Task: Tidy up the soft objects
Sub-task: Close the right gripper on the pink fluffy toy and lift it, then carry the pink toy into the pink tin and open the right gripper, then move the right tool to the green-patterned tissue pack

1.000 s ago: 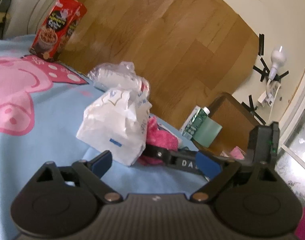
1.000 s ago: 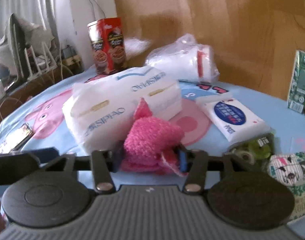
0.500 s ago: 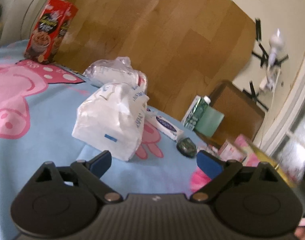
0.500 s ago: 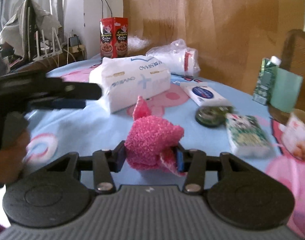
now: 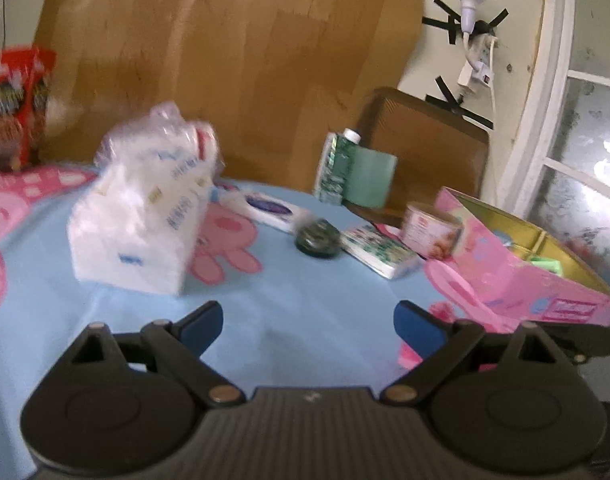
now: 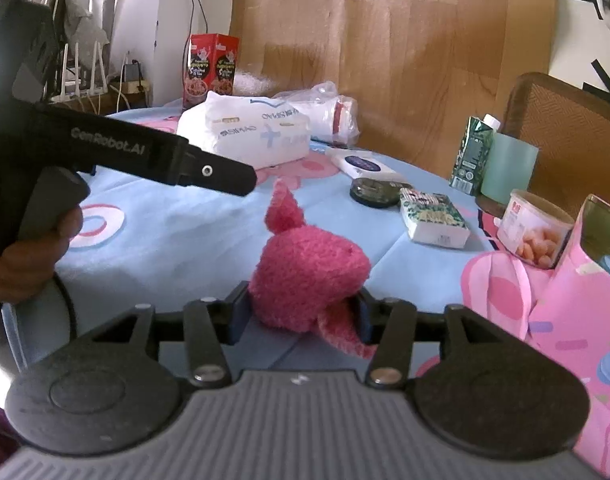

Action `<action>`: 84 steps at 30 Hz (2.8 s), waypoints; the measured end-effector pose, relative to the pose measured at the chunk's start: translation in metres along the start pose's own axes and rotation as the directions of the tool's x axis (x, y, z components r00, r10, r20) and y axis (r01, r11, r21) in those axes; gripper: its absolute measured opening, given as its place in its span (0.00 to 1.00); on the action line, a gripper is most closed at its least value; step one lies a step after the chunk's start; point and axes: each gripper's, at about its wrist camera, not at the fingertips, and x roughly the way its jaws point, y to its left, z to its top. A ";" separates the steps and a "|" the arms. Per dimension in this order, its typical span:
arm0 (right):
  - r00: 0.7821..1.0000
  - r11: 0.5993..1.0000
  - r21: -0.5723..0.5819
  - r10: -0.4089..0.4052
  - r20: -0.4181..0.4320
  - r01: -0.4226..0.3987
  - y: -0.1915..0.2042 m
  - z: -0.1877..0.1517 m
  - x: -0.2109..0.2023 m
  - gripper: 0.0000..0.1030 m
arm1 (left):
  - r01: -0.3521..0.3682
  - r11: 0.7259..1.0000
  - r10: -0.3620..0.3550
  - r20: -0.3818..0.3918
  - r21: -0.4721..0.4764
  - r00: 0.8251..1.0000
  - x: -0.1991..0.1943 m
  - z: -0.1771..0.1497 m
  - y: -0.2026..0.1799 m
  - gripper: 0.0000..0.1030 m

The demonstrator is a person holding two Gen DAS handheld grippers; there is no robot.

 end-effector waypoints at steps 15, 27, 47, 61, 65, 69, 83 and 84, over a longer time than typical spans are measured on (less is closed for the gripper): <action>0.999 0.998 0.058 0.037 -0.009 -0.037 -0.002 -0.008 -0.007 0.44 | 0.226 0.960 -0.258 -0.205 -0.167 0.944 0.026 -0.009 -0.029 0.80; 0.982 0.992 0.094 -0.094 0.165 0.080 -0.024 -0.005 -0.047 0.43 | 0.340 0.940 -0.341 -0.182 -0.036 0.922 0.030 0.027 -0.092 0.63; 0.787 0.787 0.205 -0.608 0.105 0.582 -0.169 -0.020 -0.091 0.57 | 0.391 0.897 -0.356 -0.187 0.207 0.916 0.129 0.066 -0.252 0.79; 0.747 0.749 0.370 -0.639 0.186 0.549 -0.165 -0.022 -0.113 0.77 | 0.323 0.930 -0.318 -0.052 0.179 0.947 0.083 0.068 -0.198 0.93; 0.754 0.778 0.359 -0.611 0.240 0.516 -0.143 -0.011 -0.112 0.77 | 0.286 0.944 -0.291 0.001 0.166 0.957 0.058 0.065 -0.164 0.96; 0.769 0.815 0.331 -0.568 0.293 0.476 -0.120 0.000 -0.106 0.77 | 0.232 0.961 -0.242 0.050 0.151 0.969 0.037 0.059 -0.127 0.97; 0.877 0.924 0.145 -0.381 0.292 0.354 -0.052 0.035 -0.051 0.75 | 0.029 1.000 -0.029 0.052 0.008 0.998 0.028 0.028 -0.012 0.97; 0.882 0.927 0.135 -0.374 0.285 0.350 -0.050 0.037 -0.047 0.75 | 0.026 1.000 -0.026 0.047 -0.004 0.999 0.029 0.026 -0.007 0.97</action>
